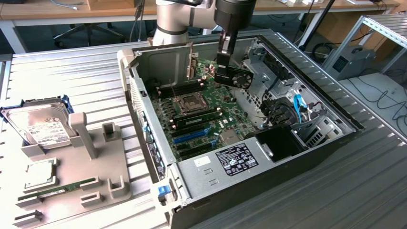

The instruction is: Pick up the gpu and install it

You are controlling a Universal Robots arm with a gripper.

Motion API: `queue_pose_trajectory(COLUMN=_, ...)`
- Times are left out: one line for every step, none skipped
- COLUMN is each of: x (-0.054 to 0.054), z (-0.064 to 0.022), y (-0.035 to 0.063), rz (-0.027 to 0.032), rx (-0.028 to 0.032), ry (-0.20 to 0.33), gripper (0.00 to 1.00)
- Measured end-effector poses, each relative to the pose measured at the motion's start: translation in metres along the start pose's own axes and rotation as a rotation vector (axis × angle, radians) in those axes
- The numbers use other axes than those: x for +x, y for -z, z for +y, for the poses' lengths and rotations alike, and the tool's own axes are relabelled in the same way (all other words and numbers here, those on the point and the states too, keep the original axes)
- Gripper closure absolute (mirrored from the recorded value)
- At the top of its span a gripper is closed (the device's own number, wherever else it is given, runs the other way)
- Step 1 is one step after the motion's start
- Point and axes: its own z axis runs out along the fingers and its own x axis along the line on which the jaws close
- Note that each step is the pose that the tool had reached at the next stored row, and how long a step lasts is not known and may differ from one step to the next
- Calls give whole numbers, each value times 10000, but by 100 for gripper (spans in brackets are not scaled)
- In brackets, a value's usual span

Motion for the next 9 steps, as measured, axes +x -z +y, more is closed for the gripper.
queue_pose_trajectory(x=0, z=0, y=0, rz=0, rx=0, ry=17, gripper=74)
queue_pose_trajectory(x=0, z=0, y=-1, rz=-2, rx=-1, ry=33, gripper=74)
queue_pose_trajectory(x=0, z=0, y=-1, rz=-3, rx=-1, ry=50, gripper=74)
queue_pose_trajectory(x=0, z=0, y=-2, rz=-4, rx=-2, ry=70, gripper=74)
queue_pose_trajectory(x=0, z=0, y=-2, rz=-5, rx=-3, ry=87, gripper=74)
queue_pose_trajectory(x=0, z=0, y=-3, rz=-6, rx=-3, ry=102, gripper=74)
queue_pose_trajectory(x=0, z=0, y=-3, rz=-7, rx=-3, ry=118, gripper=74)
queue_pose_trajectory(x=0, z=0, y=-4, rz=-8, rx=-4, ry=133, gripper=74)
queue_pose_trajectory(x=0, z=0, y=-4, rz=-8, rx=-4, ry=150, gripper=74)
